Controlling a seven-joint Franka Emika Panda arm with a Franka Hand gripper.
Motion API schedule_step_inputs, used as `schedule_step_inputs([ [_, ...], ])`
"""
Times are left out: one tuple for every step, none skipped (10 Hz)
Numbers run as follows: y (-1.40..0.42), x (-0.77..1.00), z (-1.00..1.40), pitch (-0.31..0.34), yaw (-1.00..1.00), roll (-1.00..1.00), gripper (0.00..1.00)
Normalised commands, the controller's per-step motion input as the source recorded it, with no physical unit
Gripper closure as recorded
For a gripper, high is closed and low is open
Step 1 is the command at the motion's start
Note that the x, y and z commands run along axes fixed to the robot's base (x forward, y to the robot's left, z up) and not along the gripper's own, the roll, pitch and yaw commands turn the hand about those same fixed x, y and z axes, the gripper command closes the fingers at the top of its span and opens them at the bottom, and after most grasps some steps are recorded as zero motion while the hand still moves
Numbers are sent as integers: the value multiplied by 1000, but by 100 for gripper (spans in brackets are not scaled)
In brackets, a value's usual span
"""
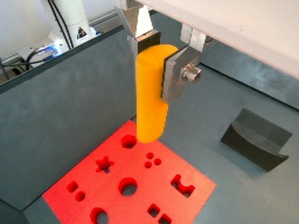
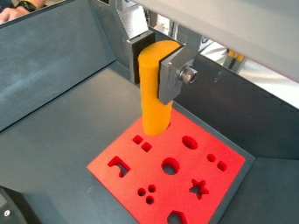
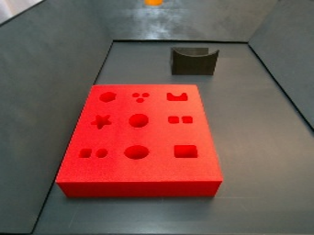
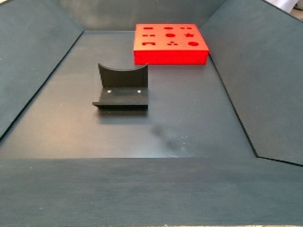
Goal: Pick up the oval object. Move up. Move to above the board. Insert the oval object.
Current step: Insert the oval object.
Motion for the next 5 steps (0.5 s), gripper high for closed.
schedule_step_inputs([
  [-229,43,-654,-31,834,40,100],
  [-117,0,-571,-23,1000,36,100],
  [-94,0,-583,-17,1000,36,100],
  [-274,-89,-220,-117,666,187,100],
  [-191,0,-229,-80,0,14,100],
])
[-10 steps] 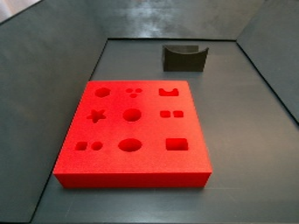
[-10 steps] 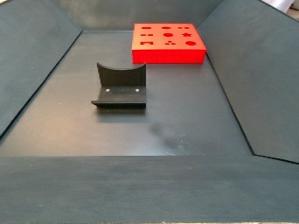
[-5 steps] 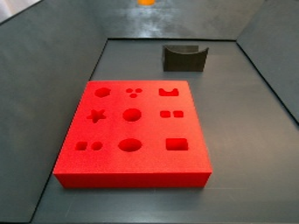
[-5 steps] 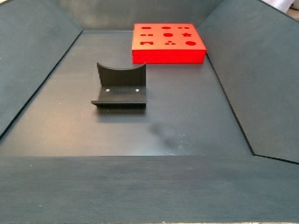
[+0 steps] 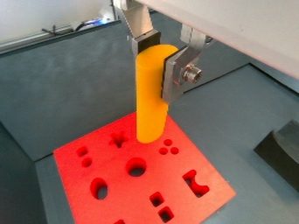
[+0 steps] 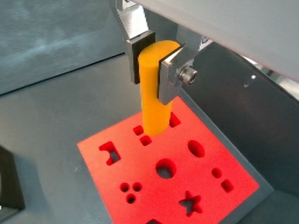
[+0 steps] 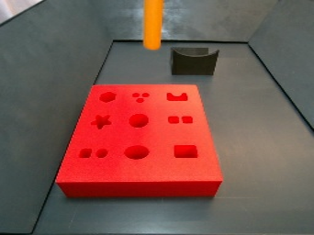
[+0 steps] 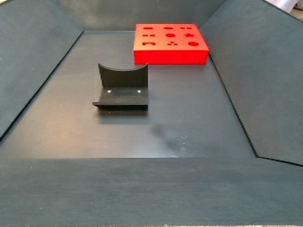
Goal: Pick up the oval object. Move up. Move to above the board. Insert the oval object.
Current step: Insert the oval object.
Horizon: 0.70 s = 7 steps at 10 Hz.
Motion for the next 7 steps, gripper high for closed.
schedule_step_inputs([
  [-289,0,-606,-41,-226,381,100],
  [-323,191,-560,0,-494,406,100],
  [-323,186,-577,0,-511,397,100],
  [-294,0,-626,0,-320,371,100],
  [-211,-31,-680,-34,-171,339,100],
  [-80,0,0,0,0,123,100],
  [0,0,-106,0,0,0,100],
])
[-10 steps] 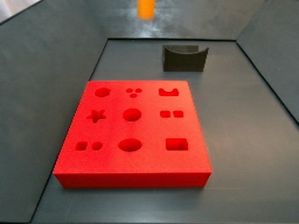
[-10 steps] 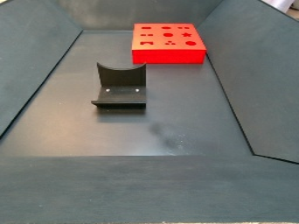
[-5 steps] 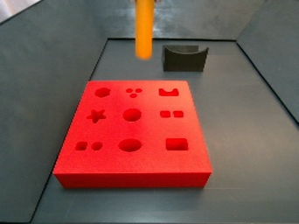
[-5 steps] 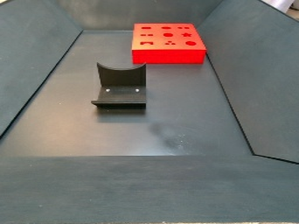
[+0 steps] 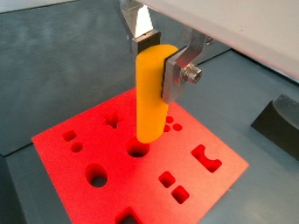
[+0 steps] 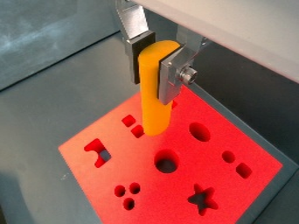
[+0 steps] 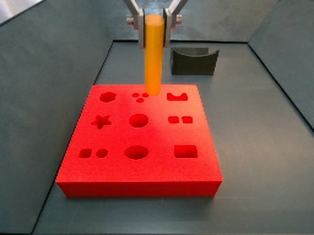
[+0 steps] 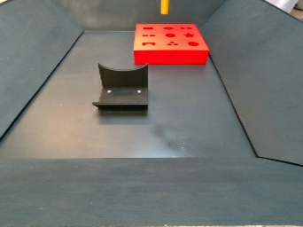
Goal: Pick up the oval object. Move up. Move to above the board. Insert the oval object.
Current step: Insert the oval object.
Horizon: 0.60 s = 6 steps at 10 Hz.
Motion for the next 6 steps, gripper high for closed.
schedule_step_inputs([
  [0,-51,-514,-66,0,169,100],
  [0,-3,-551,-86,0,199,100],
  [0,0,-497,-54,-157,151,100],
  [46,-63,-429,0,-263,-71,100],
  [146,-117,-491,-10,-203,-144,100],
  [29,-91,-200,0,-74,0,100],
])
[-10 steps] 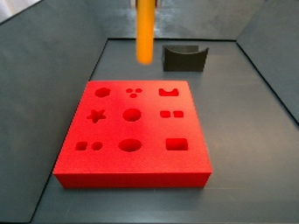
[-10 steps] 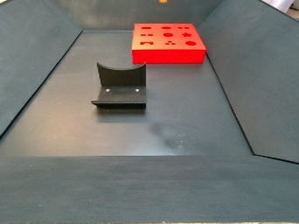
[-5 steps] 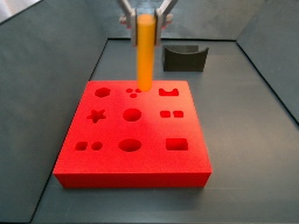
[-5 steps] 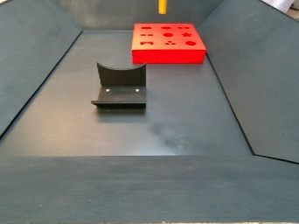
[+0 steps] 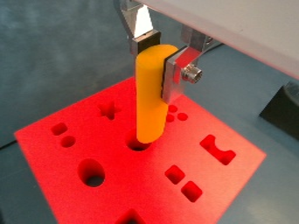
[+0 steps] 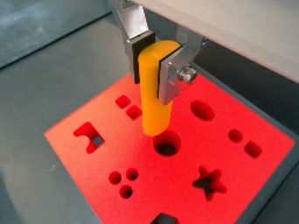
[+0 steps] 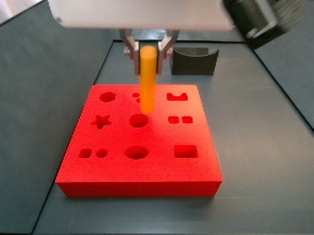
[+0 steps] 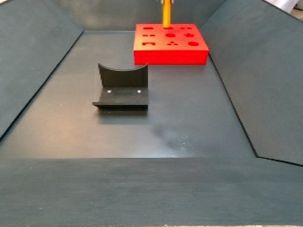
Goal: Pick up the oval object. Move up. Move to above the board. Insert the oval object.
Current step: Insert the oval object.
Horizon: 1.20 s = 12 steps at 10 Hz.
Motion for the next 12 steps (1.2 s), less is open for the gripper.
schedule_step_inputs([
  [0,0,-43,0,0,0,100],
  [0,0,0,-34,-17,-93,100],
  [0,0,-203,-47,0,-93,100],
  [0,-23,-411,-60,0,-93,100],
  [0,0,-46,-16,0,-36,100],
  [0,0,0,0,0,-13,100],
  [0,-9,-114,0,0,0,100],
  [0,-46,-163,0,0,0,100],
  [0,-83,-209,-26,0,0,100],
  [0,-134,-197,-36,0,-9,100],
  [0,-103,-149,-46,0,-34,100],
  [0,-120,-151,-56,0,-51,100],
])
